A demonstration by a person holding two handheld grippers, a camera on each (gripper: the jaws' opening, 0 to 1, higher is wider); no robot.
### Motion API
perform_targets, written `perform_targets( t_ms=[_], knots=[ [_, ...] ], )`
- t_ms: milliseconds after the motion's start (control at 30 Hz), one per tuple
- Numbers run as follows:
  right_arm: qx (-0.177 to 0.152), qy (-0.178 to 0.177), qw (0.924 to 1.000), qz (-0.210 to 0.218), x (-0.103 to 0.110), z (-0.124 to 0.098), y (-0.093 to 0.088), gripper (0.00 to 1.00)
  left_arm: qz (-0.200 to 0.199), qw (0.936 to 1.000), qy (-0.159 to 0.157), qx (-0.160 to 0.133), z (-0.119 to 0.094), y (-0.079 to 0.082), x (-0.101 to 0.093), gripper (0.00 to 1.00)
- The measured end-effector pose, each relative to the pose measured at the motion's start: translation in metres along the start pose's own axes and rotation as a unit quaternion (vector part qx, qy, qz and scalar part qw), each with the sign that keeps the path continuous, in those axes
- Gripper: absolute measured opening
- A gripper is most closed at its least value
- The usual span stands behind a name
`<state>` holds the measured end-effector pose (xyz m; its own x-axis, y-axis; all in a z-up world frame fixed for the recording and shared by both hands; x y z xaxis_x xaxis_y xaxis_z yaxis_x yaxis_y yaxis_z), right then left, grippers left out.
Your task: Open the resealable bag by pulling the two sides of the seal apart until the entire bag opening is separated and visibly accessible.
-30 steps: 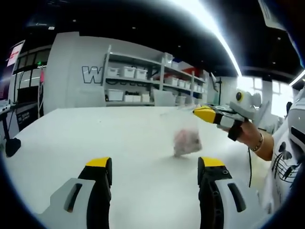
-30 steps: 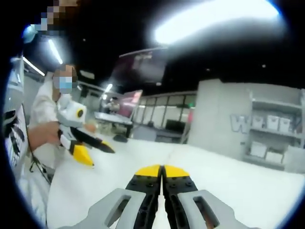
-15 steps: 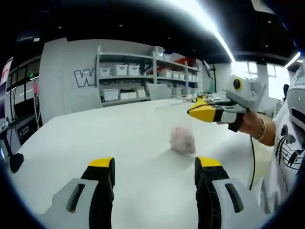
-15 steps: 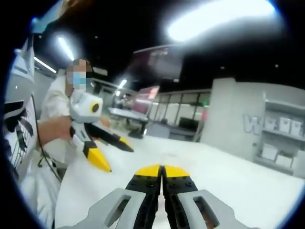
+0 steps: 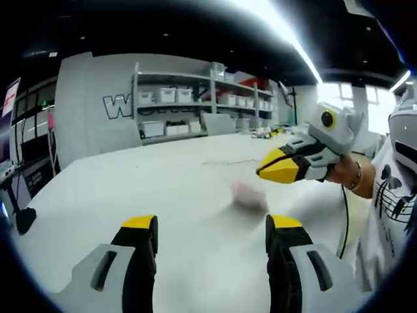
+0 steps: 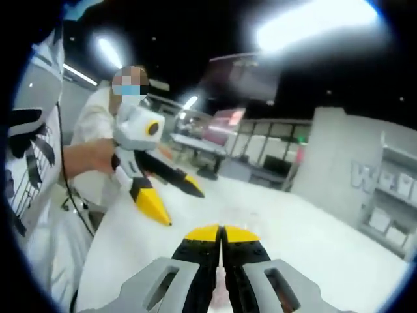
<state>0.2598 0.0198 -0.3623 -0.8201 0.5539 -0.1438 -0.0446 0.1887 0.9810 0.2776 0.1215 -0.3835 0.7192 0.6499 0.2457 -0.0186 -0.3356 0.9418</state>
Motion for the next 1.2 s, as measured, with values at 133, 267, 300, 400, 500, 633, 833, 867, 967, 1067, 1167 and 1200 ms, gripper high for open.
perform_targets(
  t_ms=[133,267,300,400,500,633,833,867,967,1067,1167,1200],
  knots=[
    [0.009,0.000,0.9997,-0.021,0.004,0.000,-0.003,0.00,0.005,1.0000,-0.007,-0.001,-0.002,-0.003,-0.004,0.66],
    [0.019,0.010,0.9995,-0.025,0.009,-0.001,-0.006,0.00,0.010,0.9998,-0.018,0.000,-0.003,-0.007,-0.010,0.64],
    [0.021,0.012,0.9994,-0.026,0.010,-0.001,-0.008,0.00,0.011,0.9998,-0.019,0.001,-0.003,-0.008,-0.010,0.64],
    [0.028,0.018,0.9992,-0.022,0.014,-0.001,-0.013,0.00,0.013,0.9997,-0.020,0.003,-0.004,-0.011,-0.011,0.61],
    [0.032,0.021,0.9991,-0.016,0.017,-0.001,-0.018,0.00,0.018,0.9996,-0.024,-0.001,-0.005,-0.012,-0.014,0.57],
    [0.036,0.022,0.9991,-0.005,0.019,-0.002,-0.024,0.00,0.029,0.9992,-0.028,-0.007,-0.006,-0.012,-0.018,0.55],
    [0.037,0.018,0.9992,0.005,0.018,-0.004,-0.027,0.00,0.044,0.9983,-0.035,-0.018,-0.005,-0.010,-0.022,0.49],
    [0.036,0.017,0.9992,0.006,0.018,-0.004,-0.027,0.00,0.048,0.9980,-0.036,-0.019,-0.006,-0.010,-0.023,0.48],
    [0.035,0.015,0.9992,0.012,0.017,-0.005,-0.027,0.00,0.067,0.9970,-0.036,-0.015,-0.006,-0.012,-0.025,0.45],
    [0.034,0.015,0.9990,0.026,0.017,-0.006,-0.029,0.00,0.083,0.9959,-0.035,-0.010,-0.006,-0.013,-0.026,0.42],
    [0.033,0.012,0.9989,0.031,0.017,-0.006,-0.029,0.00,0.095,0.9949,-0.032,-0.013,-0.006,-0.012,-0.025,0.39],
    [0.032,0.012,0.9989,0.031,0.017,-0.006,-0.029,0.00,0.096,0.9948,-0.032,-0.014,-0.007,-0.011,-0.025,0.38]
  ],
)
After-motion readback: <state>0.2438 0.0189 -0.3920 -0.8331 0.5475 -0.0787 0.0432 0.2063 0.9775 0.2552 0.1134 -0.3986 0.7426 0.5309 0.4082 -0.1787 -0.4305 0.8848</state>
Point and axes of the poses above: the point that each gripper's makers call its tool centre point, and the gripper's own axes: z roughly forward along the fingers, x roughly to its left, y roughly out of its top, the point moved 2 cm from there along -z, roughly backward along the fingers, and after that the axes turned 13 degrees about z, right-handed, at the moved point
